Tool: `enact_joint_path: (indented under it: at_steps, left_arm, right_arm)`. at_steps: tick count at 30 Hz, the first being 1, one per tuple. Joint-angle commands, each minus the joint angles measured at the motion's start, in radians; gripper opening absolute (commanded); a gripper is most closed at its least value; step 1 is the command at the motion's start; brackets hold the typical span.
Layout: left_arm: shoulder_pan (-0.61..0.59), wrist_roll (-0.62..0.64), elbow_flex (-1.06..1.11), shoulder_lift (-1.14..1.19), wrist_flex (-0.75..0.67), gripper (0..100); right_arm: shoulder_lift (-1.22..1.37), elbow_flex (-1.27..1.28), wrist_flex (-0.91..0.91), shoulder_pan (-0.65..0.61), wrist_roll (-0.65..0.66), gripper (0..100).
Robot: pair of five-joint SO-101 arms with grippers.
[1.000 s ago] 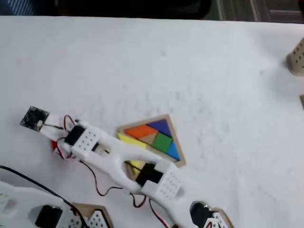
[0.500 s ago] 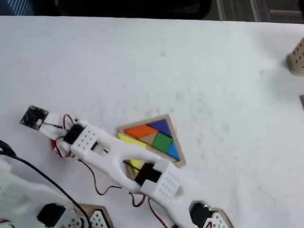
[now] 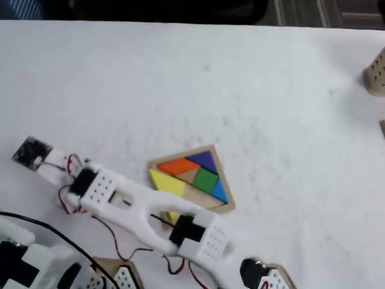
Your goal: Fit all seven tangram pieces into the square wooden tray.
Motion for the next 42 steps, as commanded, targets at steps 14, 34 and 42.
enact_joint_path:
  at_steps: [14, 34, 42]
  left_arm:
    - [-0.054, 0.011, -0.146, 0.114, -0.023, 2]
    - [-0.047, 0.008, -0.147, 0.114, -0.025, 2]
    - [-0.045, 0.008, -0.147, 0.117, -0.038, 2]
  right_arm:
    - [0.234, -0.371, 0.125, 0.056, -0.009, 31.7]
    - [0.395, -0.631, 0.229, 0.061, -0.195, 31.6]
    - [0.403, -0.631, 0.220, 0.064, -0.187, 31.4]
